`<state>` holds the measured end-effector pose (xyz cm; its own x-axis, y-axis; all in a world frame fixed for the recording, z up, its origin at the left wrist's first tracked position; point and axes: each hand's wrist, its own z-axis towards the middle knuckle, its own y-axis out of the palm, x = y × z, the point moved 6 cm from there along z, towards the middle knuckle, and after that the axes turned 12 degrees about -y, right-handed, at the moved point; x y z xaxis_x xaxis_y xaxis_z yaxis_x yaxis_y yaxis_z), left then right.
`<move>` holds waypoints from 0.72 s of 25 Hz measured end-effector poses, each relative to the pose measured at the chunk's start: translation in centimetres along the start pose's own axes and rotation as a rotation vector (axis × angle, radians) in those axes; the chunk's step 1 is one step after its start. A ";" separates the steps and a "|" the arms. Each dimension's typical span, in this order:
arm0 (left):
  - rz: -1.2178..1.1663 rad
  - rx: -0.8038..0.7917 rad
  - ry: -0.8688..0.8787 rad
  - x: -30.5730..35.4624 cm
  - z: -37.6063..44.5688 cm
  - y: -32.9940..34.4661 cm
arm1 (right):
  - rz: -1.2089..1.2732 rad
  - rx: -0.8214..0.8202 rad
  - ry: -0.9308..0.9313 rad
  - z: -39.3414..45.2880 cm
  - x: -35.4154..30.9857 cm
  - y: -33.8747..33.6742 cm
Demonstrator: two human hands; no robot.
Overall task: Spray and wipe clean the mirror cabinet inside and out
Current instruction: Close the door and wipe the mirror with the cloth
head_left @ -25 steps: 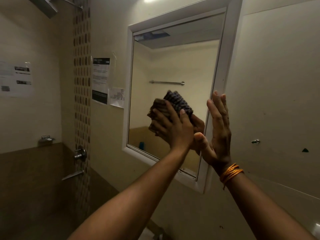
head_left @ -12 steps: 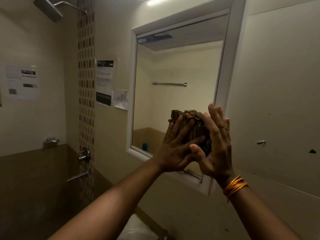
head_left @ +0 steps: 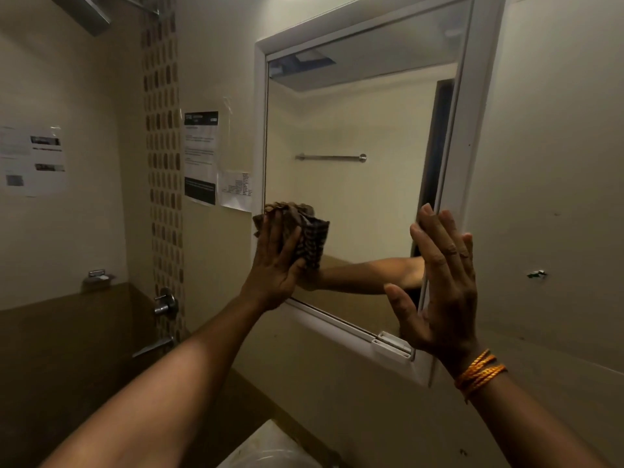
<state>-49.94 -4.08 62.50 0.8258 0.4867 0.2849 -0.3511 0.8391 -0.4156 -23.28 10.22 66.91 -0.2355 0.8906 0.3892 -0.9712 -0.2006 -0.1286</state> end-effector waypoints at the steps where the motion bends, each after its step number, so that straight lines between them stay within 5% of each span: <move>1: -0.027 0.000 -0.088 -0.6 -0.2 0.1 | -0.005 -0.004 -0.005 0.0 0.0 0.0; 12: -0.498 -0.058 -1.065 6.3 -3.2 2.1 | 0.064 0.041 0.053 0.0 -0.1 -0.2; 18: -0.559 -0.086 -1.123 13.8 -4.9 2.5 | 0.111 0.033 0.083 0.3 -0.3 -0.5</move>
<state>-37.23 3.48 61.14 0.0066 0.0439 0.9990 -0.0101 0.9990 -0.0438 -22.70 9.93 67.12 -0.3389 0.8926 0.2973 -0.9404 -0.3117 -0.1361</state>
